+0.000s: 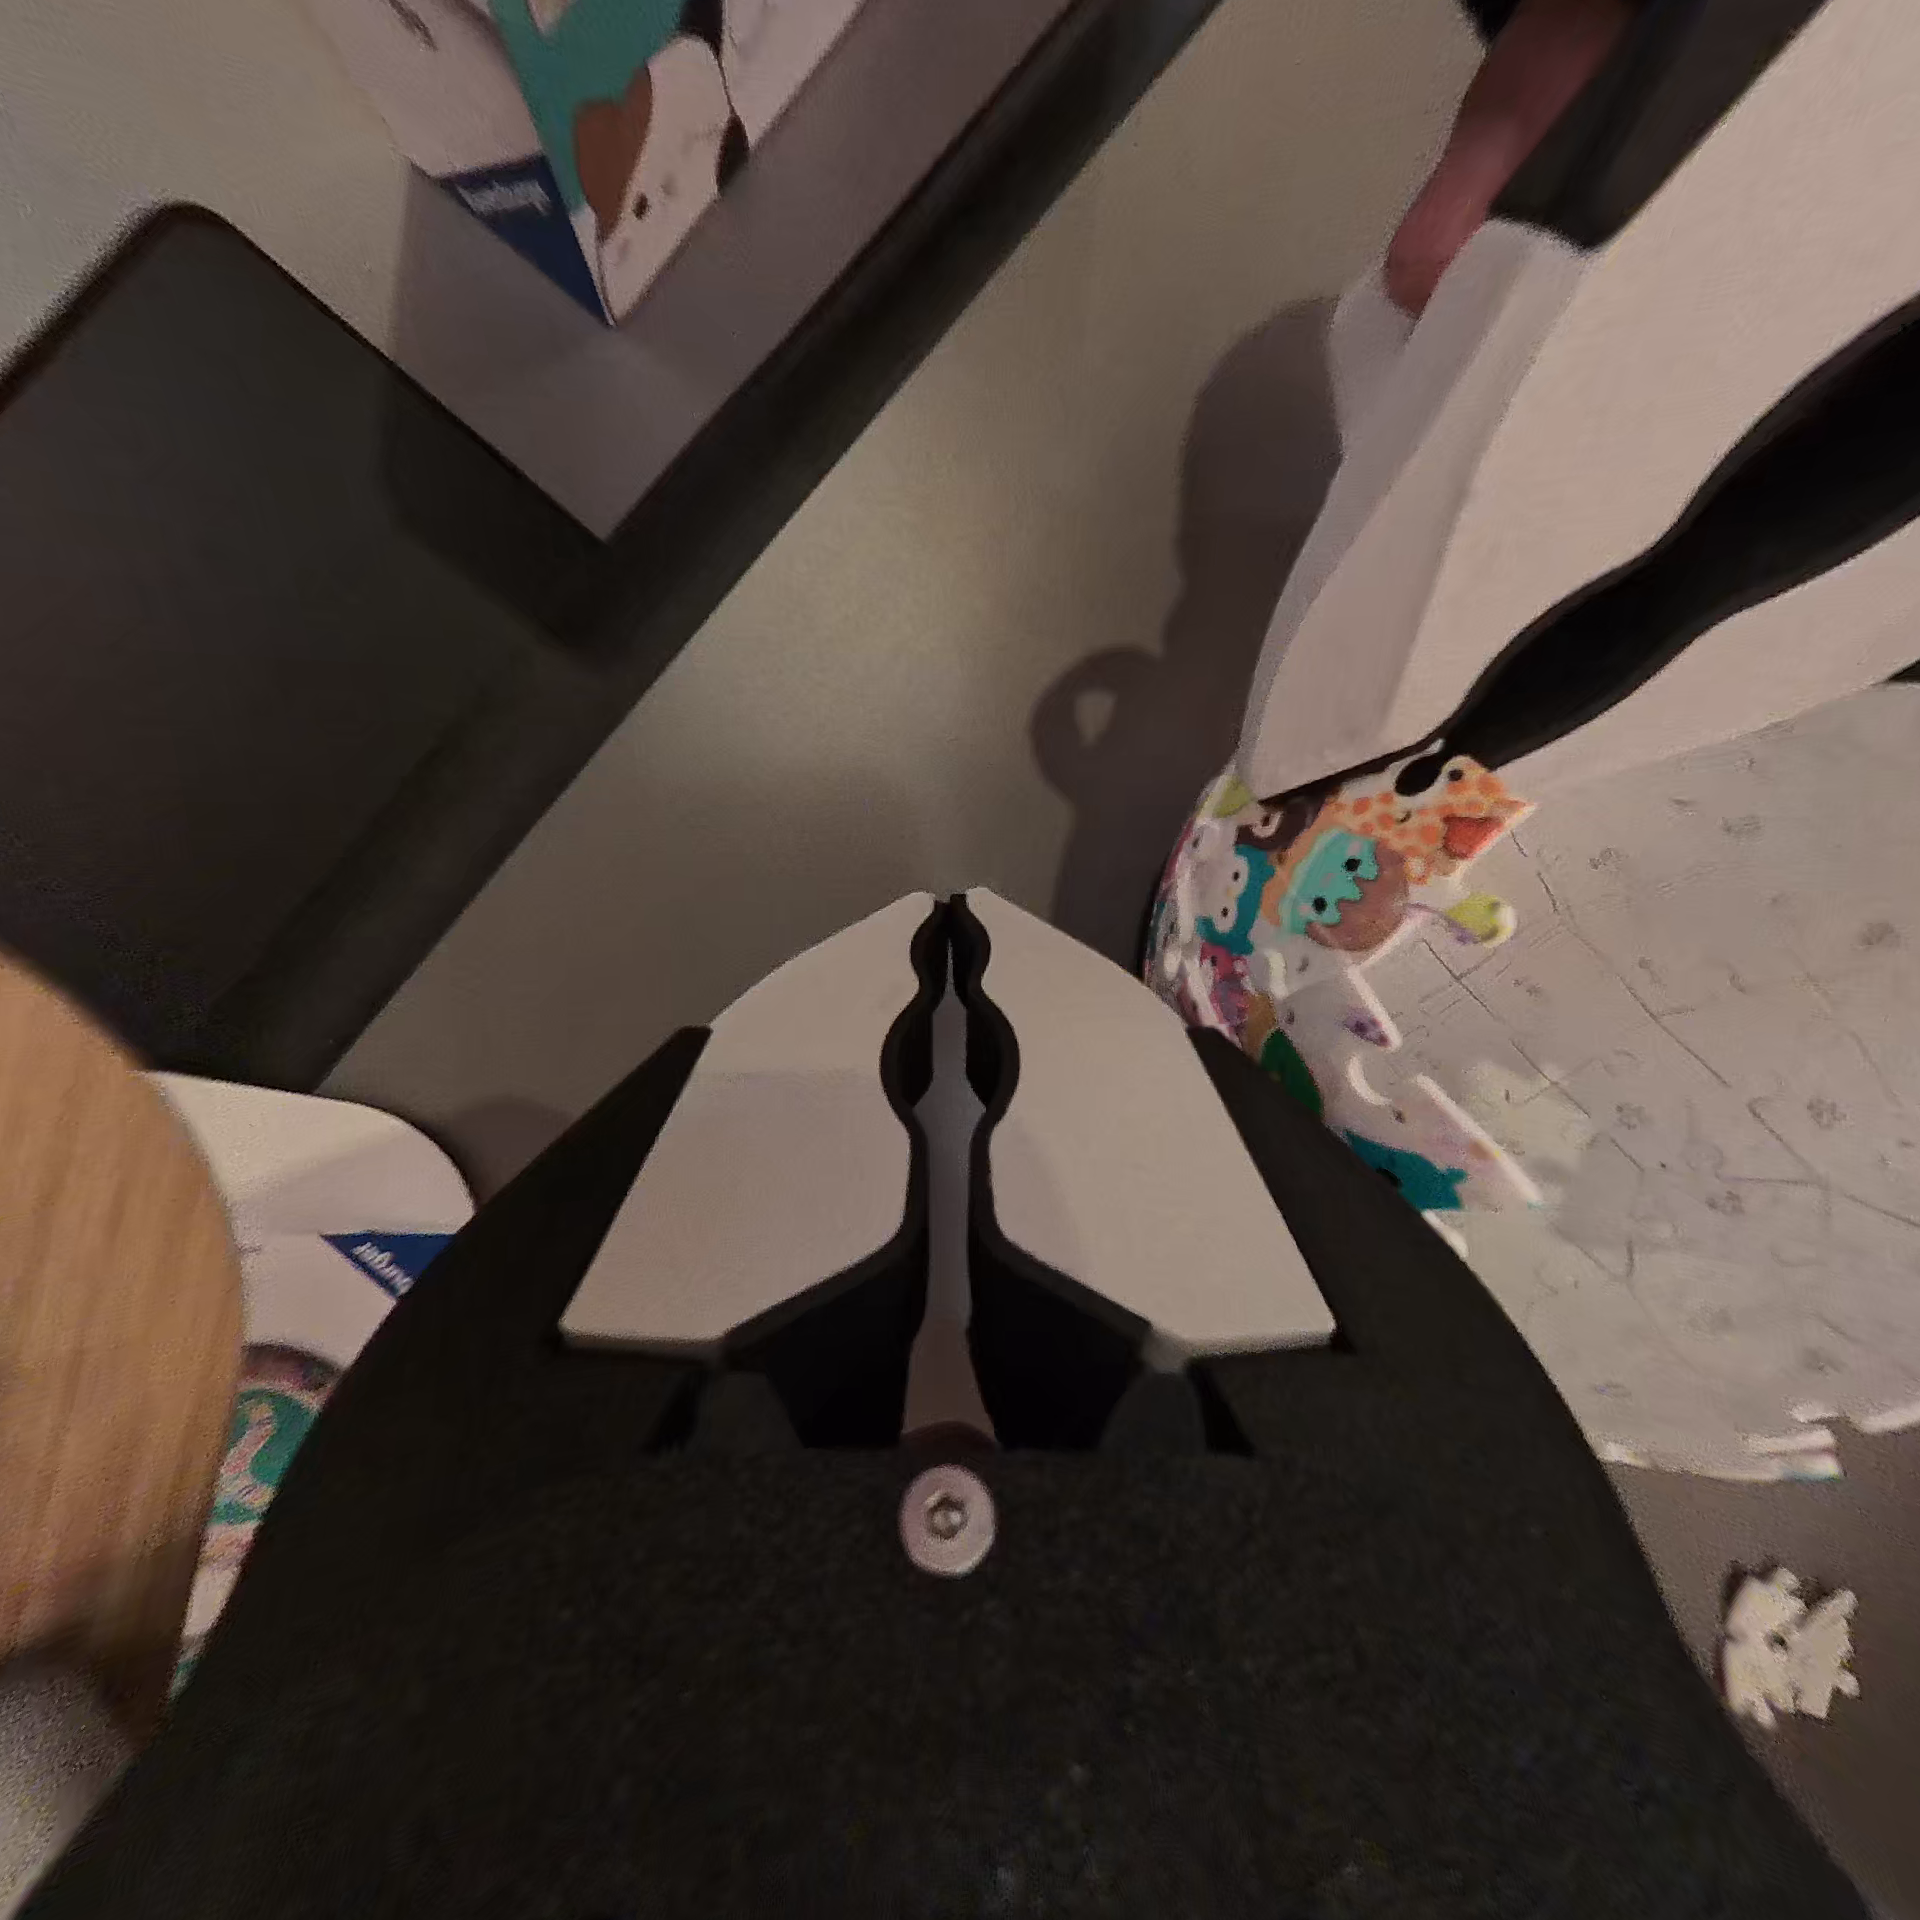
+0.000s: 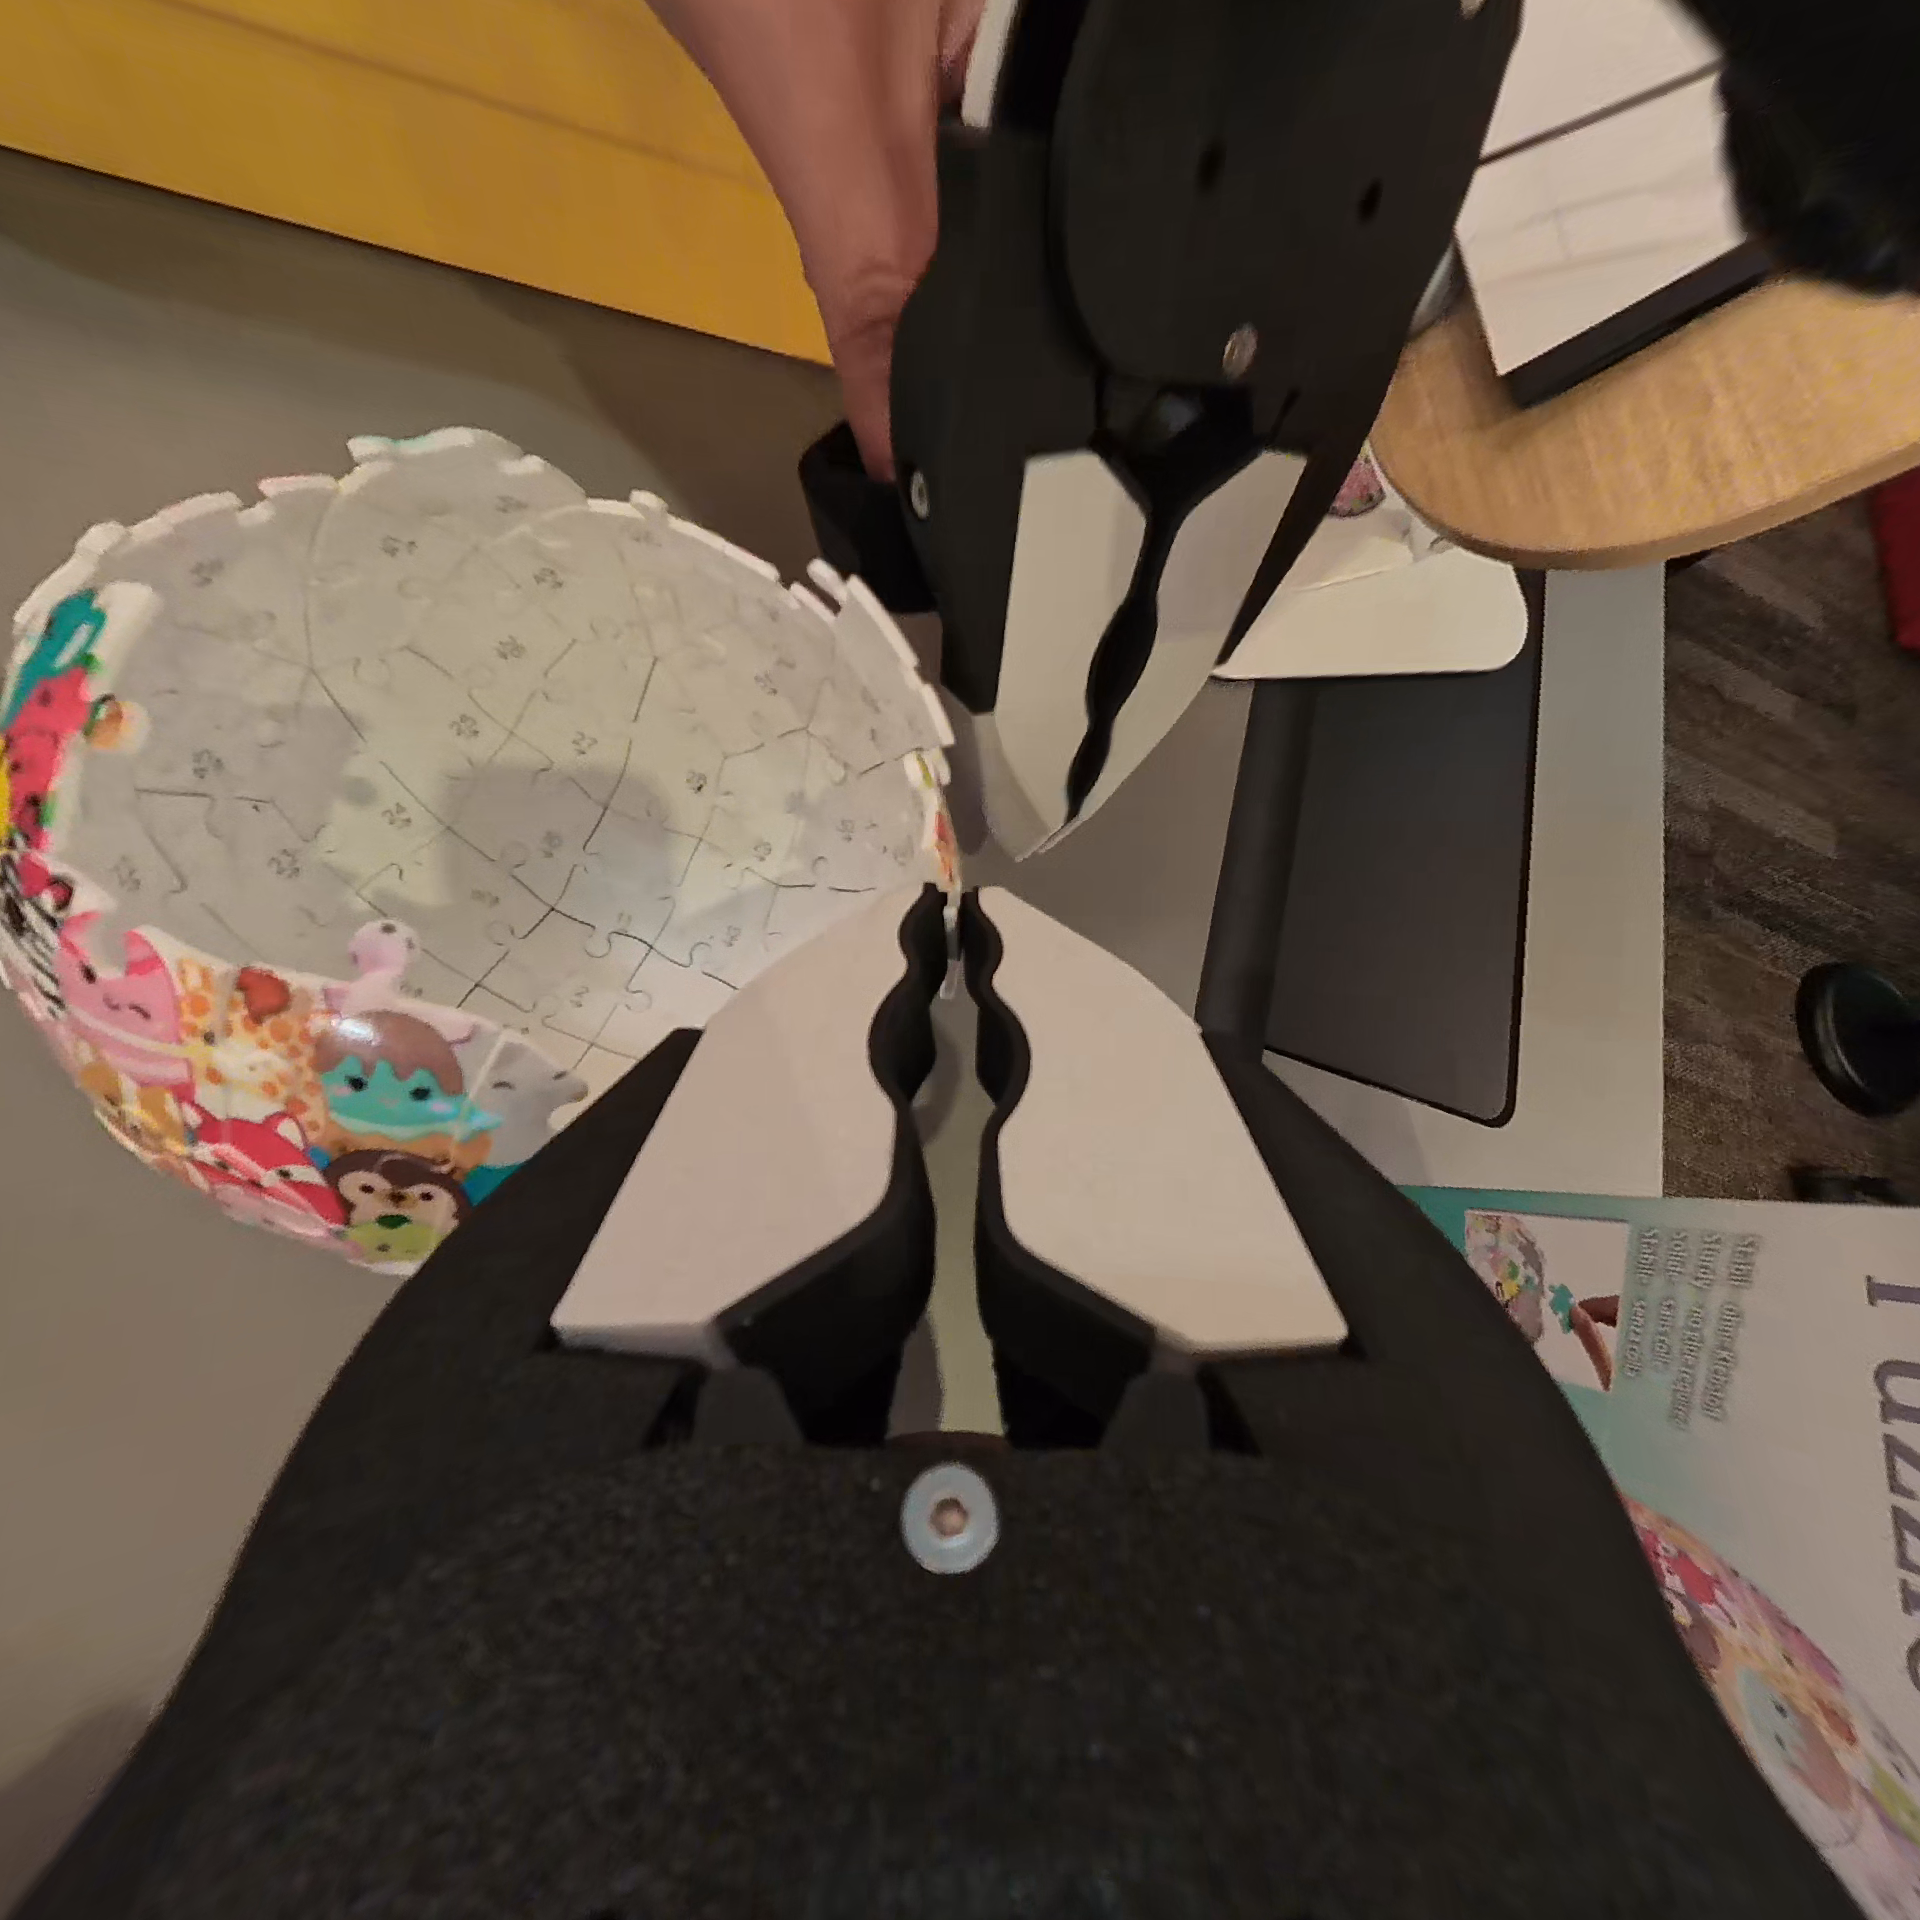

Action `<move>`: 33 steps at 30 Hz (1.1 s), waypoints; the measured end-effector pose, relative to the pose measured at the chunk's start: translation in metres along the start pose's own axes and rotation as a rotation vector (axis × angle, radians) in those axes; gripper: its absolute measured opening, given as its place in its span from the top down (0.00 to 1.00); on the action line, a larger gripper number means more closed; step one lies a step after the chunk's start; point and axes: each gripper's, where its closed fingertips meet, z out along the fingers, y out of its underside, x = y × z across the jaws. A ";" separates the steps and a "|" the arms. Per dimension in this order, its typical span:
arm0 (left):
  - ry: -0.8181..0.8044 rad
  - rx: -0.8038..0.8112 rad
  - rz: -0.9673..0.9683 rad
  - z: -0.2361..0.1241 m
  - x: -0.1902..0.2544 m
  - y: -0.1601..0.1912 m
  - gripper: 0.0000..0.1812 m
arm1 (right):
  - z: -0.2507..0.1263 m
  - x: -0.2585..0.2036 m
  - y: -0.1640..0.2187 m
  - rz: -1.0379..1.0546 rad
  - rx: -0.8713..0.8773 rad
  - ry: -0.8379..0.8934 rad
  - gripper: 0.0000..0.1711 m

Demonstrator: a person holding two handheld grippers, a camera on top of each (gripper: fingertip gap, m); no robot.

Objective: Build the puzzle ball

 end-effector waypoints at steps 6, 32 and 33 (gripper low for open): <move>0.146 -0.017 -0.024 0.009 0.012 0.001 1.00 | 0.000 0.002 -0.001 -0.007 0.041 0.006 0.99; 0.014 0.106 0.023 -0.016 -0.001 -0.019 1.00 | 0.001 0.005 -0.001 0.027 0.096 -0.021 0.99; 0.010 0.134 0.031 -0.024 0.001 -0.022 1.00 | 0.001 0.004 -0.001 0.026 0.095 -0.022 0.99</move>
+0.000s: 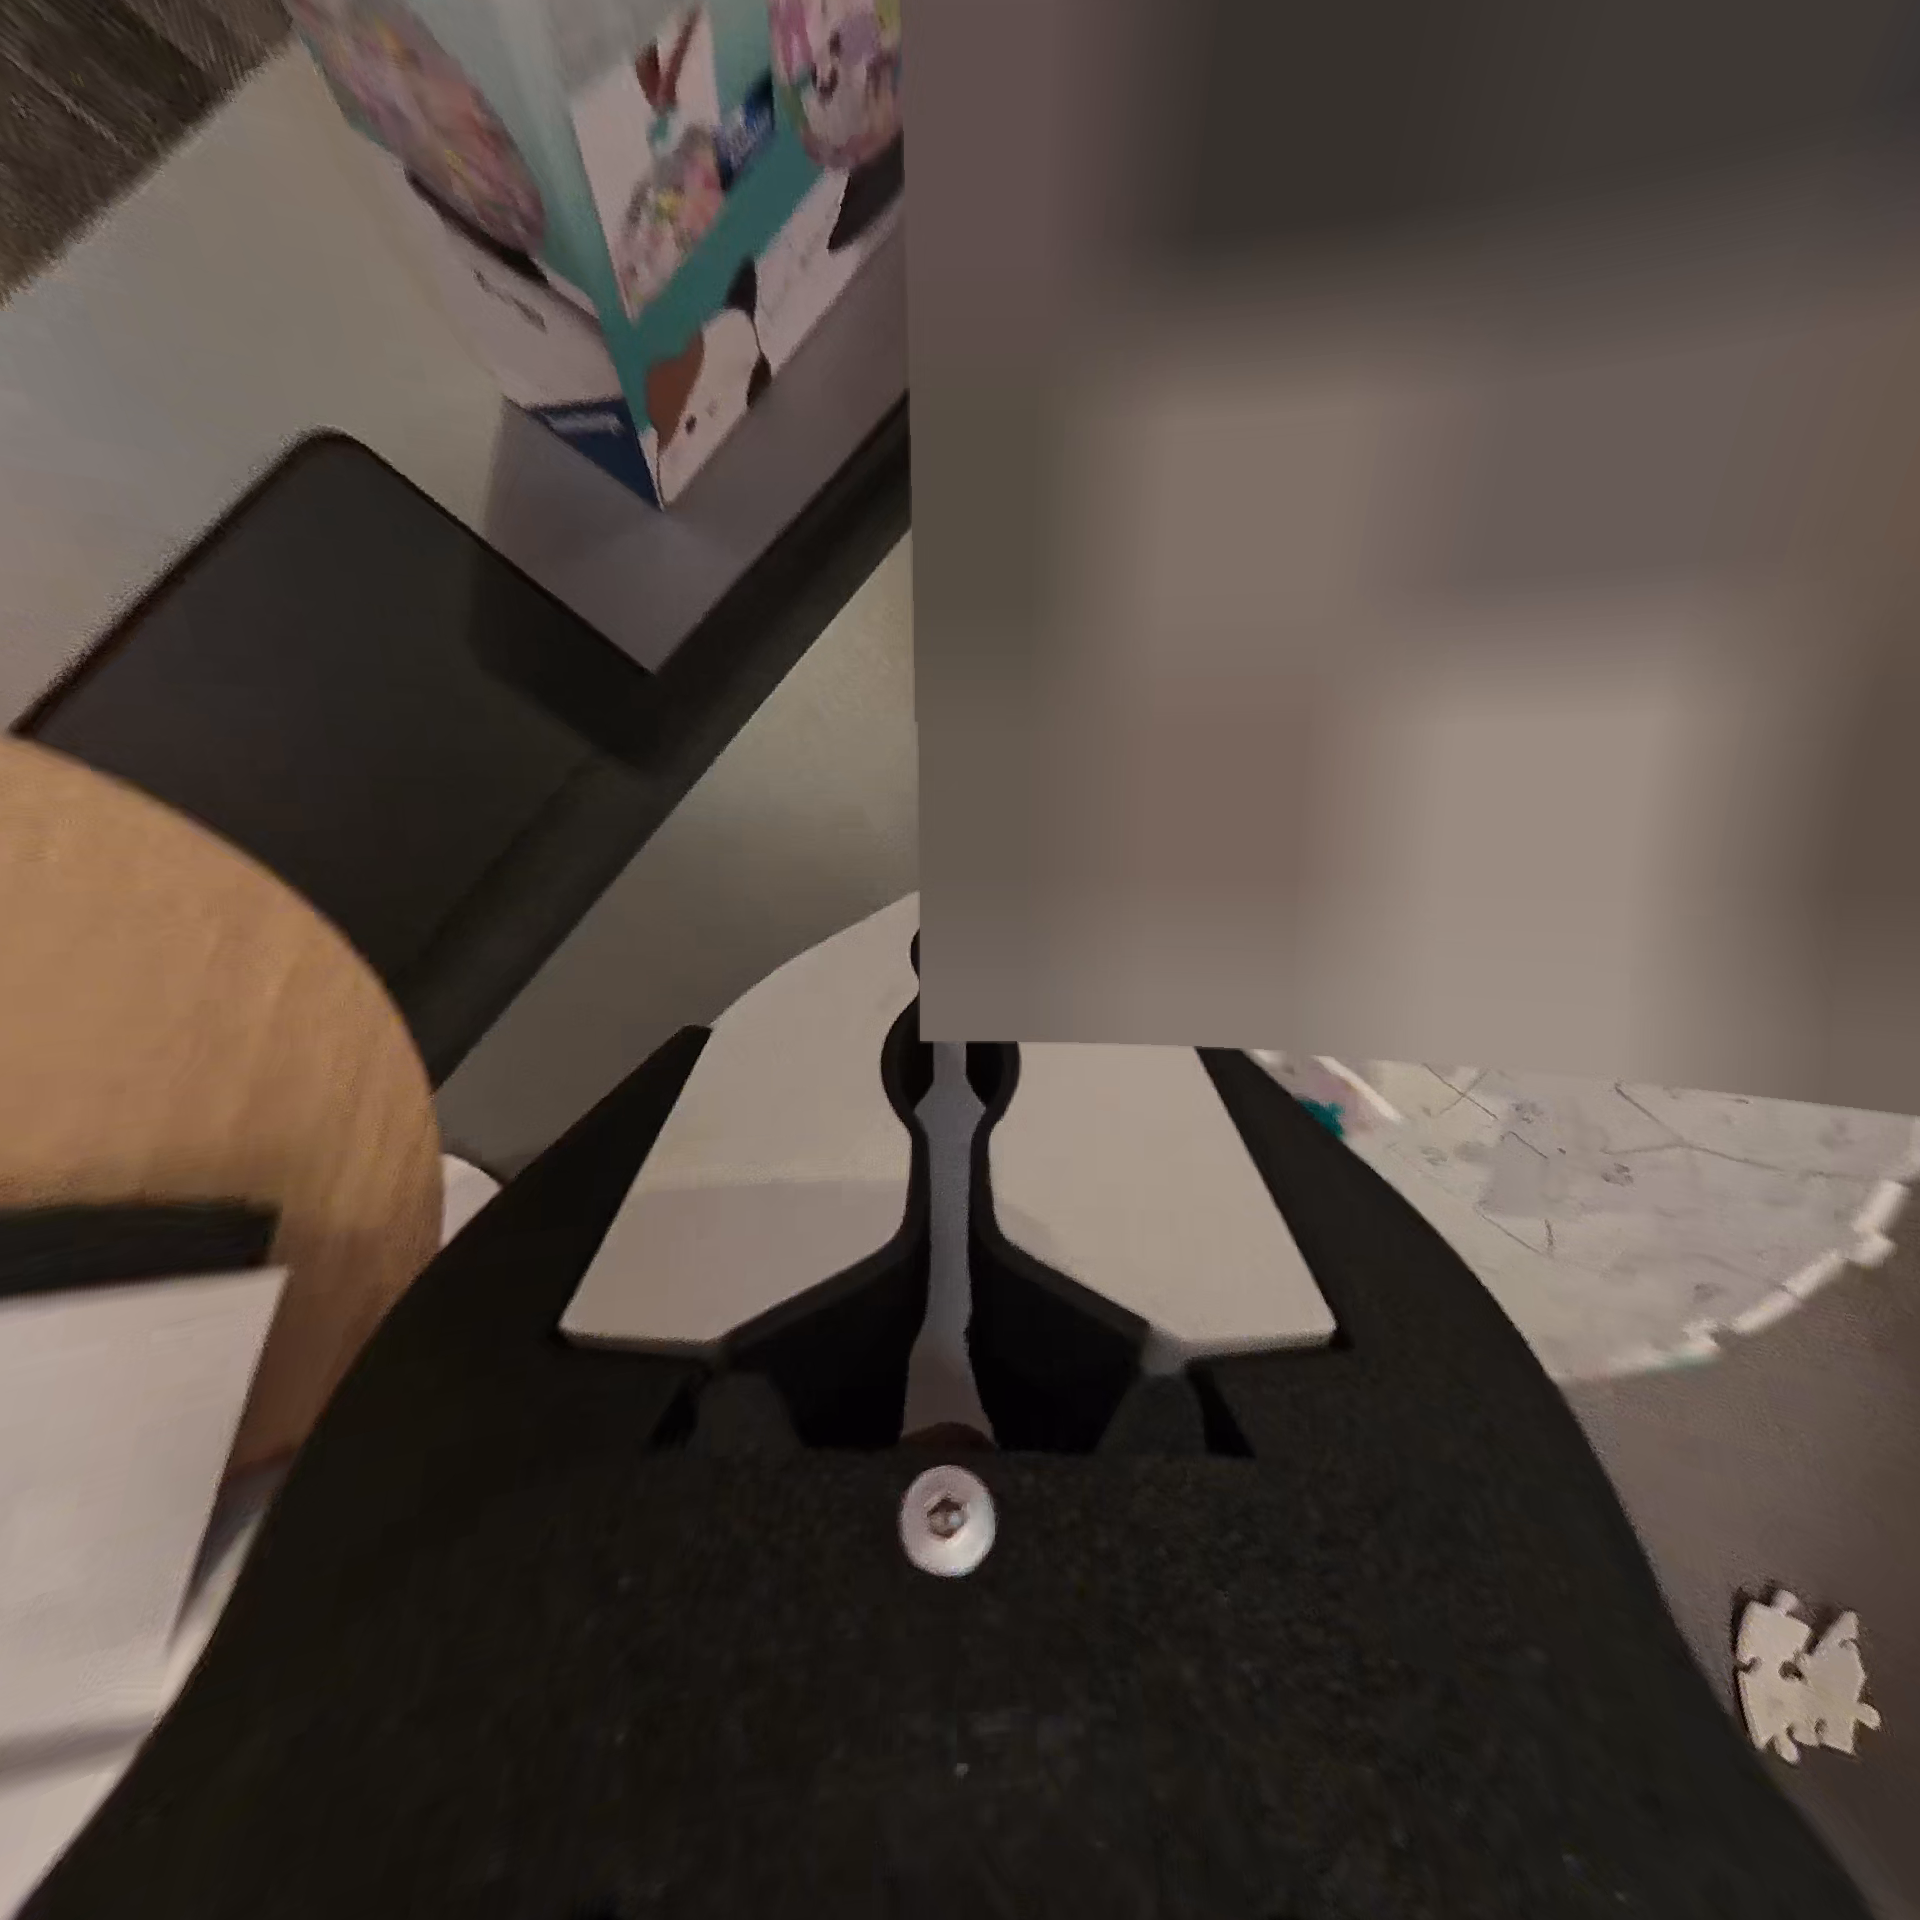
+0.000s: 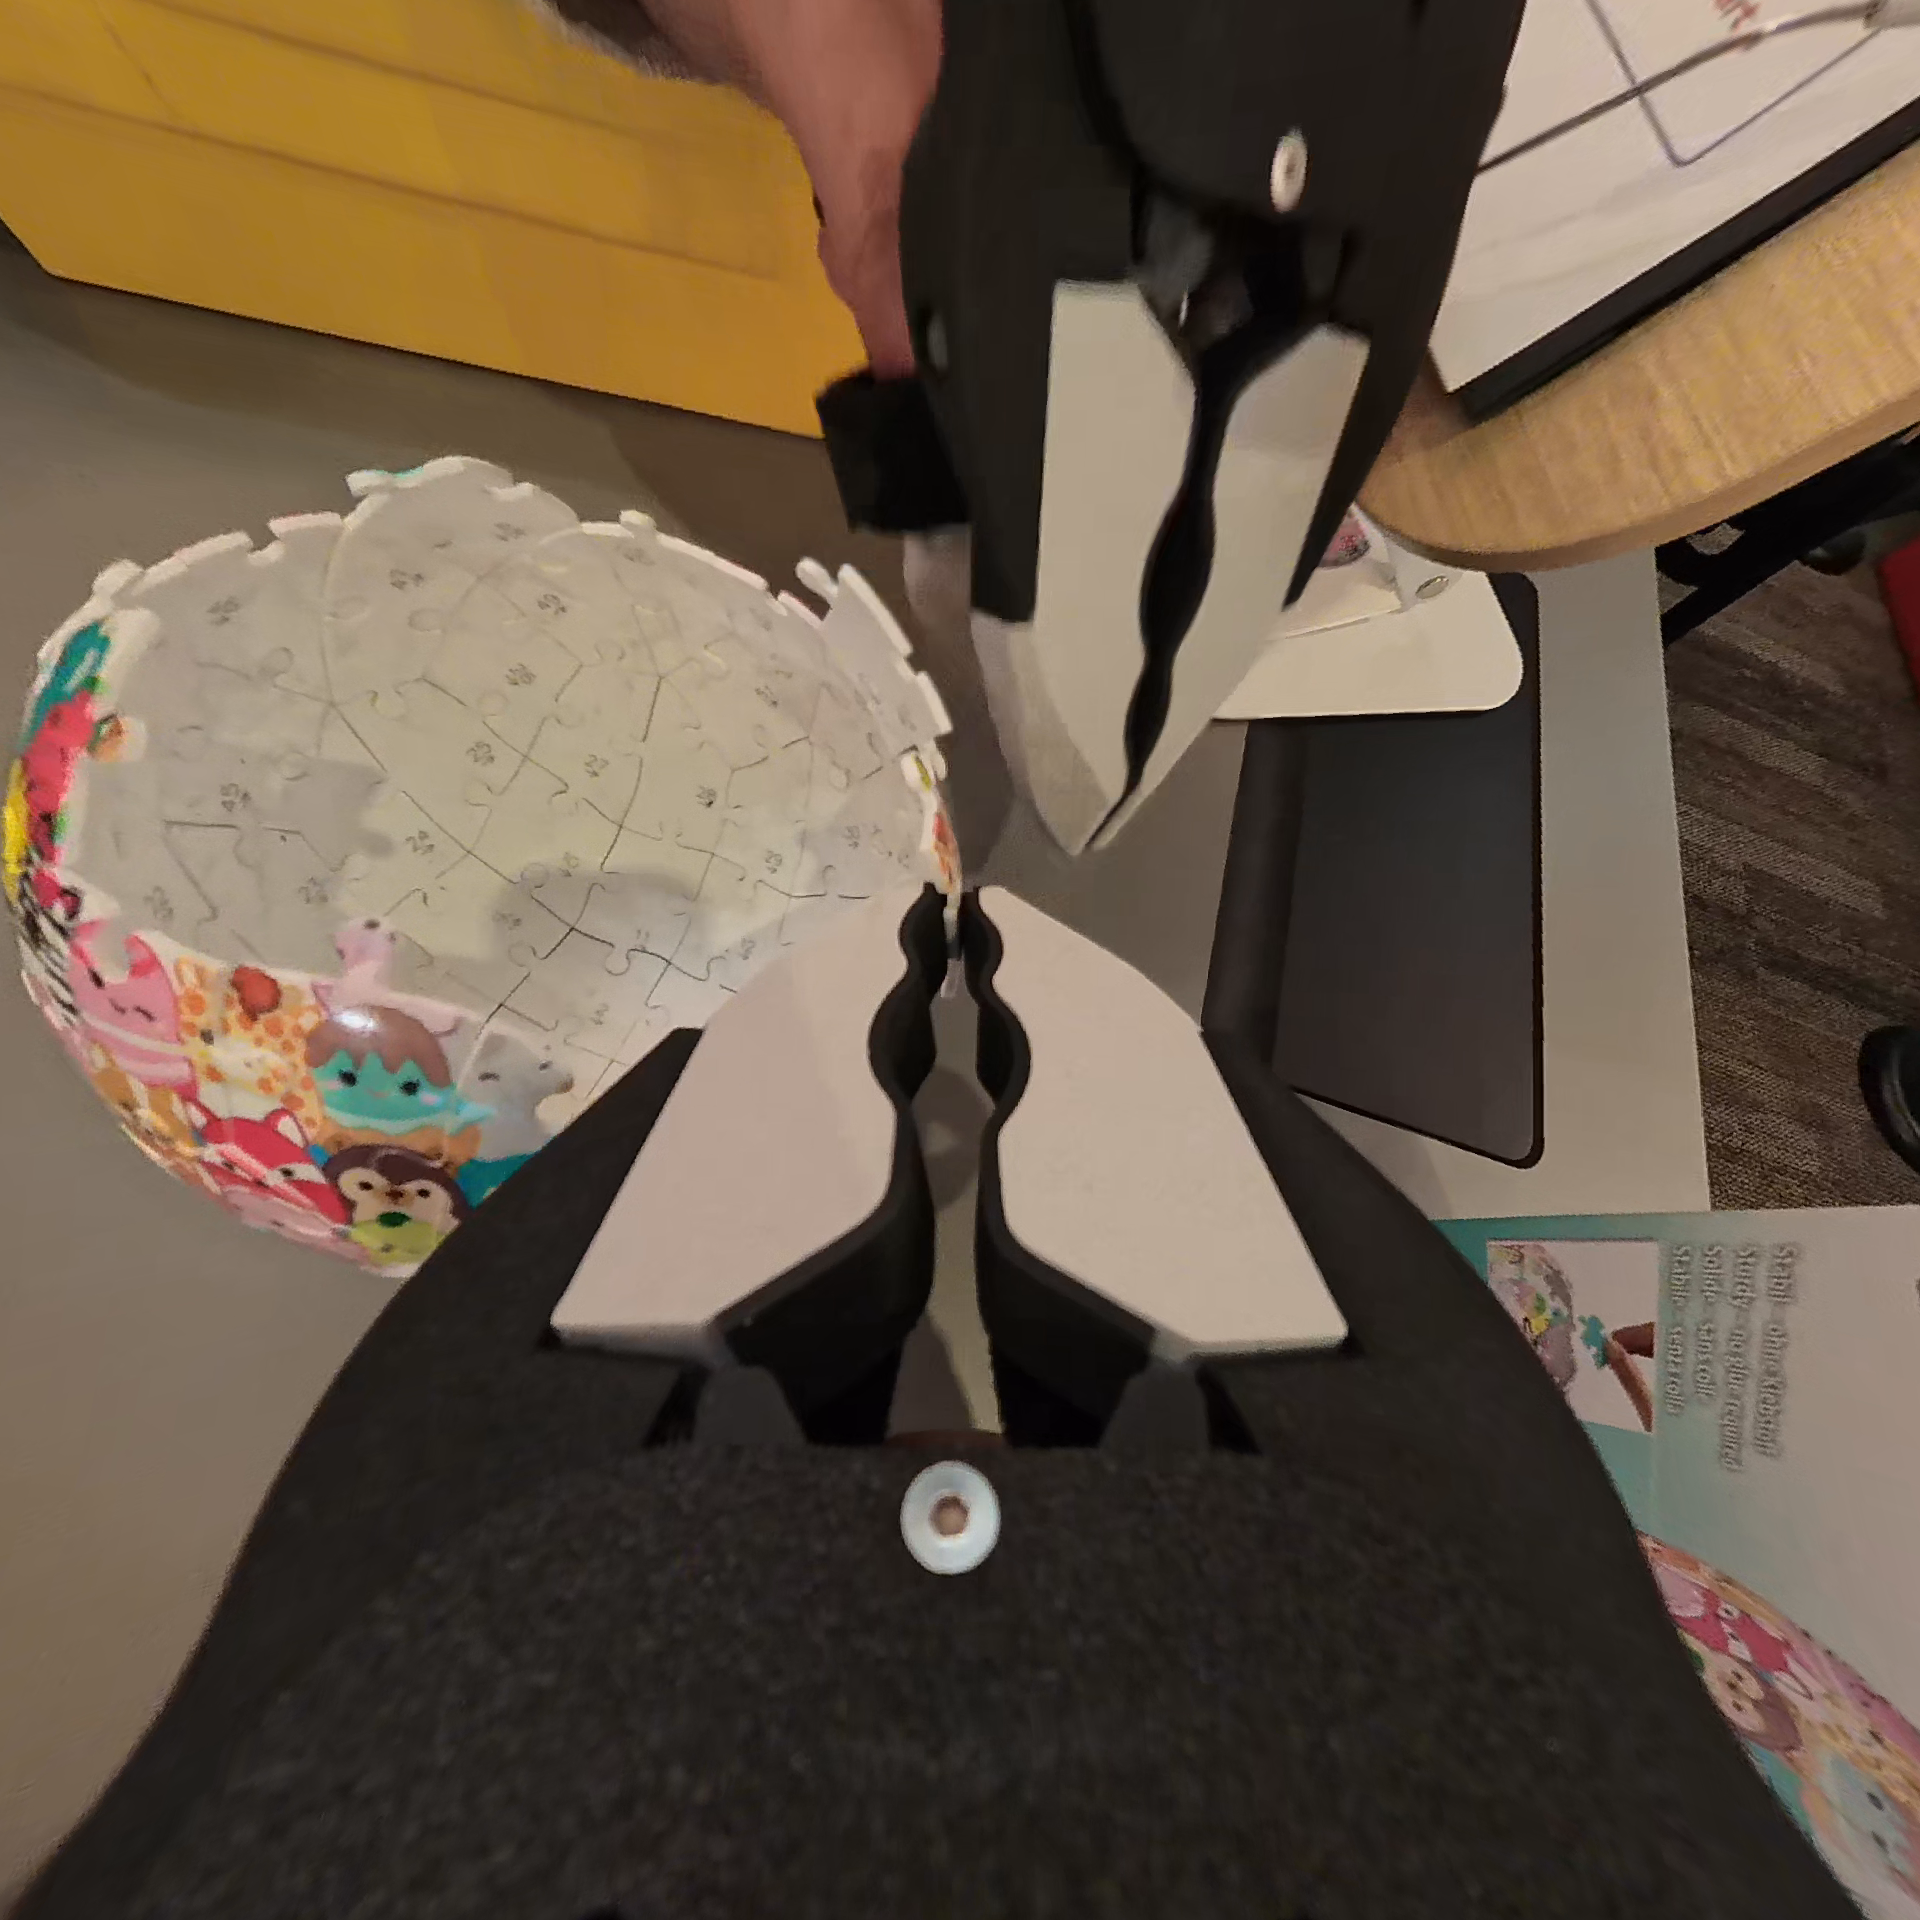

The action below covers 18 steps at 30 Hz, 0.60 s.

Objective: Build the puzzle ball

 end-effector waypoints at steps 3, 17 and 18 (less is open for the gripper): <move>-0.023 0.054 0.006 -0.018 0.004 -0.006 1.00 | 0.000 0.000 0.000 -0.001 -0.001 0.000 0.99; 0.030 0.027 0.051 -0.014 0.021 -0.006 1.00 | 0.001 0.000 -0.001 0.019 -0.004 -0.009 0.99; 0.036 0.028 0.050 -0.014 0.022 -0.007 1.00 | 0.002 0.000 -0.001 0.020 -0.003 -0.012 0.99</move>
